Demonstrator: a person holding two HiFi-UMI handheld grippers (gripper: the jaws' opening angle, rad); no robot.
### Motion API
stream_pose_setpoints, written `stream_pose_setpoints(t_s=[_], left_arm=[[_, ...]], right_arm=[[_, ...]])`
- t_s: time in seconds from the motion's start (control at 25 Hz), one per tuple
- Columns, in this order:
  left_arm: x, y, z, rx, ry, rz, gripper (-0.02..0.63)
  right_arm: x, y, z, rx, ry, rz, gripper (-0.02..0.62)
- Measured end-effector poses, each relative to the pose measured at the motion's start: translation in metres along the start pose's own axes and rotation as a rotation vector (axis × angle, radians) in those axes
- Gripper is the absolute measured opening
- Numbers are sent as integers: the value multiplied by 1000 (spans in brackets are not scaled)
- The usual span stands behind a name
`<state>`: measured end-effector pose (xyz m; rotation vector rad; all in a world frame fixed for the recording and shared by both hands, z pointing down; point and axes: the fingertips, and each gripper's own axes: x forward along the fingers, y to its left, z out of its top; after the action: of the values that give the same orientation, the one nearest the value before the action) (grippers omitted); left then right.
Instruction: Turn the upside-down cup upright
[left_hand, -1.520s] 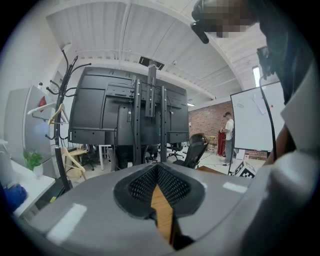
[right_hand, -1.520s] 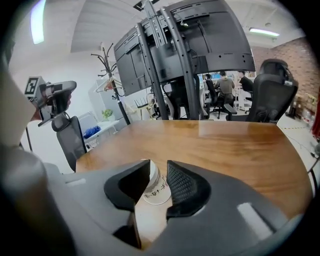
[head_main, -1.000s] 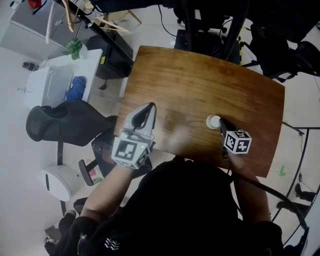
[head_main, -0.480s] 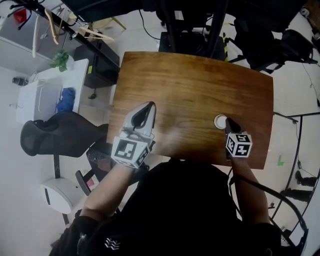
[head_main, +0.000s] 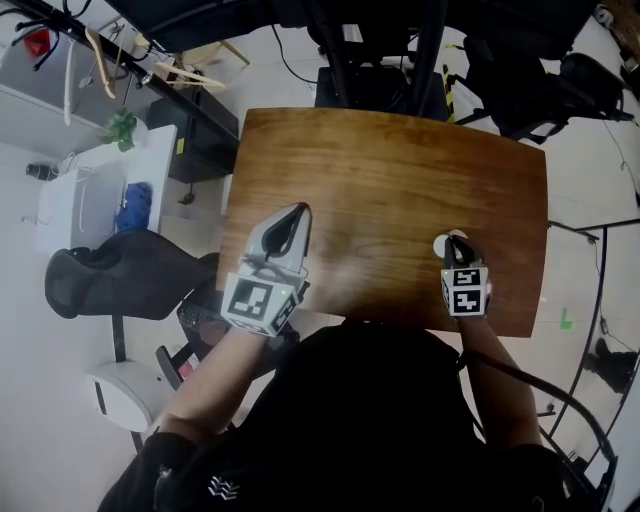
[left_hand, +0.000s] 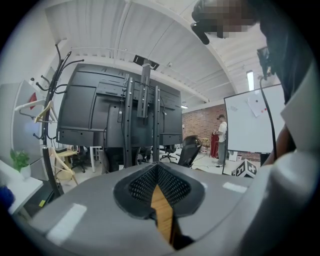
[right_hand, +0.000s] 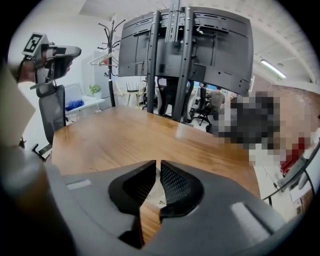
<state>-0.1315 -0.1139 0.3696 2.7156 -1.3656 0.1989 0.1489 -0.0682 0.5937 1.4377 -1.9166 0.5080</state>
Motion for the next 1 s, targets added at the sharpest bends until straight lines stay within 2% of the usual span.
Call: stream_pose_setpoints(t_s=[0.12, 0.32, 0.6, 0.76, 0.8, 0.88, 0.92, 1.0], left_arm=[[-7, 7, -1, 2, 9, 22, 0], [-21, 14, 0, 34, 28, 44, 0], [-33, 20, 0, 48, 50, 78, 0], [-36, 19, -3, 54, 57, 77, 0], [-37, 20, -3, 58, 58, 79, 0], [-35, 20, -3, 62, 61, 86, 0], [-33, 20, -2, 61, 64, 90, 0], [-29, 18, 2, 58, 61, 98, 0]], right_arm=[[9, 20, 7, -25, -7, 34, 32], [27, 46, 14, -65, -19, 42, 31], [51, 61, 8, -44, -17, 79, 2], [50, 56, 12, -7, -69, 95, 3], [47, 51, 14, 8, -91, 99, 17], [41, 28, 18, 55, -129, 98, 122], [39, 11, 19, 88, -142, 92, 149], [42, -17, 17, 176, -139, 117, 155]])
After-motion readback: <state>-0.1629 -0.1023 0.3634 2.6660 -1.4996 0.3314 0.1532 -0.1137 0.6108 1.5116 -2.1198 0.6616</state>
